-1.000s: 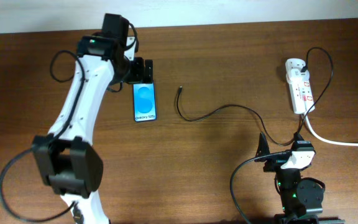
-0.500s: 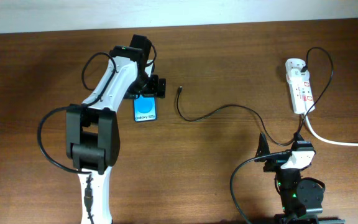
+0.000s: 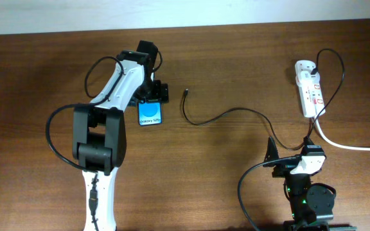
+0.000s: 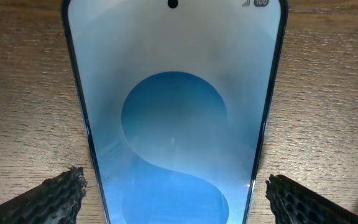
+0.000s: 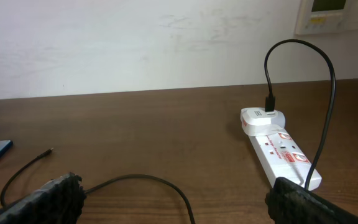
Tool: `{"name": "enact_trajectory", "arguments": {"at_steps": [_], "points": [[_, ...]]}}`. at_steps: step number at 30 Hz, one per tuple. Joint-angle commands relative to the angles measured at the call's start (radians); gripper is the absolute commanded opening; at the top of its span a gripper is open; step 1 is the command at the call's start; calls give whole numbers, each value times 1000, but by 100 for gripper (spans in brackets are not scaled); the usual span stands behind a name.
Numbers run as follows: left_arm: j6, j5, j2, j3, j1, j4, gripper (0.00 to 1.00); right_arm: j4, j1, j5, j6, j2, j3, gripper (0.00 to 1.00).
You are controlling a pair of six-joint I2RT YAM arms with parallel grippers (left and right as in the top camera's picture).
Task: Plug charger to phone and switch on socket
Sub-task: 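Move the left gripper over the blue phone and lower onto it, then close the left gripper on the phone's bottom edge and lift it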
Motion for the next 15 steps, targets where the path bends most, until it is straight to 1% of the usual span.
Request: {"name": "enact_trajectory", "arguments": {"at_steps": [1, 8, 15], "points": [[-60, -14, 14, -16, 2, 2, 99, -7, 8, 9, 0, -6, -5, 98], [-70, -14, 19, -28, 1, 28, 99, -7, 8, 9, 0, -6, -5, 98], [-69, -14, 94, -28, -1, 33, 99, -7, 8, 9, 0, -6, -5, 98]]}}
